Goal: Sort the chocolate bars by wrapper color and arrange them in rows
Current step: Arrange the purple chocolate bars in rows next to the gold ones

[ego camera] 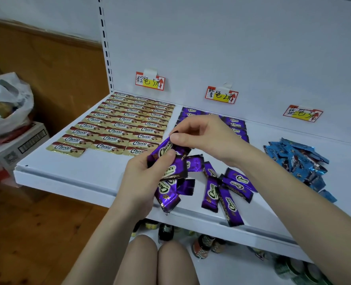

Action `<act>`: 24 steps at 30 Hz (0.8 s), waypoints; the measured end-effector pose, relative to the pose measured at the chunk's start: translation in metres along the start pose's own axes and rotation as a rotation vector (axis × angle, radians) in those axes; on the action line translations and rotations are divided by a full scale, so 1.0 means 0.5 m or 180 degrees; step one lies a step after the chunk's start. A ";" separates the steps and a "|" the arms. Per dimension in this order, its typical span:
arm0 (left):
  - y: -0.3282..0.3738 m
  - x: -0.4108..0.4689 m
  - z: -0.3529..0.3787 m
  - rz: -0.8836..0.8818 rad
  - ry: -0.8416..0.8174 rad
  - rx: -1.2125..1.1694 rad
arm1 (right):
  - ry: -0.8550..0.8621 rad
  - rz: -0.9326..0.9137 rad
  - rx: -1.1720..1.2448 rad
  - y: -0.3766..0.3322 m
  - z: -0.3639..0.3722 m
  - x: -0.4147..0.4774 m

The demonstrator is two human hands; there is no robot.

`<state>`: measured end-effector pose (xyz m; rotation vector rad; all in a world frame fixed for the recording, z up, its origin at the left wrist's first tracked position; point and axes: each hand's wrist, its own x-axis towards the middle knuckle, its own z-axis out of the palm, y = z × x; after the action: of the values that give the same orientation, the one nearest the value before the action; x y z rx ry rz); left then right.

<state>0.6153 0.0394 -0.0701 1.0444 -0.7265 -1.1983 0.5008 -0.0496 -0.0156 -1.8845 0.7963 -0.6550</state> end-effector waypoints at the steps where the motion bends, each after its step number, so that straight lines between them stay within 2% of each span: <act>1: 0.000 0.001 0.005 -0.0006 -0.0037 0.0000 | 0.0082 0.0008 0.0056 0.000 0.000 -0.002; 8: -0.009 0.019 0.017 0.0140 0.0261 0.0176 | 0.0963 0.0520 0.1374 0.020 -0.040 -0.009; 10: -0.012 0.019 0.015 0.0111 0.0356 0.0136 | 0.1196 0.0617 0.1465 0.033 -0.054 -0.014; 13: -0.015 0.017 0.010 0.0088 0.0459 0.0060 | 0.1340 0.0637 0.0892 0.065 -0.082 -0.025; 18: -0.018 0.014 0.007 0.0107 0.0563 0.0022 | 0.1106 0.0930 -0.0311 0.124 -0.112 -0.042; 24: -0.025 0.018 0.006 0.0064 0.0591 0.0065 | 0.0640 0.0605 -0.2270 0.177 -0.120 -0.044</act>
<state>0.6099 0.0295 -0.0811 1.1459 -0.6037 -1.0626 0.4212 -0.0960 -0.0743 -2.3479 1.4629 -0.4747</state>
